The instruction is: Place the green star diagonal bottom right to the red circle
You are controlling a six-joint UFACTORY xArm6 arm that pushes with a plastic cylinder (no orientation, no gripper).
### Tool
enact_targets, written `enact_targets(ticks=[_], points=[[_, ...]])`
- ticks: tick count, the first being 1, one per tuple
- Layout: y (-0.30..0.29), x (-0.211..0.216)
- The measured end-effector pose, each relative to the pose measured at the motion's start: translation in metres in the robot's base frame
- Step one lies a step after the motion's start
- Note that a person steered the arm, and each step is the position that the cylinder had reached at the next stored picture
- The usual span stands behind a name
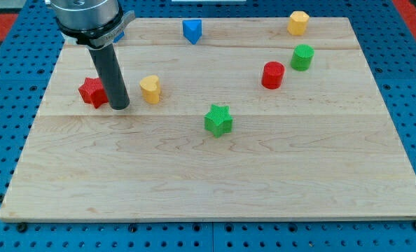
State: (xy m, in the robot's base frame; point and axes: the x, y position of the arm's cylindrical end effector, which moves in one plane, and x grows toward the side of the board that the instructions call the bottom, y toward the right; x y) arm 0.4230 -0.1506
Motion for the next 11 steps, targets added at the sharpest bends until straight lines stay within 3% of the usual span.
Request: enact_targets(ticks=[1, 2, 3, 4, 5, 6, 8, 9, 10, 11], points=[[0.026, 0.012], [0.087, 0.067], [0.131, 0.065], [0.150, 0.034], [0.243, 0.034], [0.297, 0.014], [0.272, 0.057], [0.238, 0.047], [0.277, 0.010], [0.328, 0.010]])
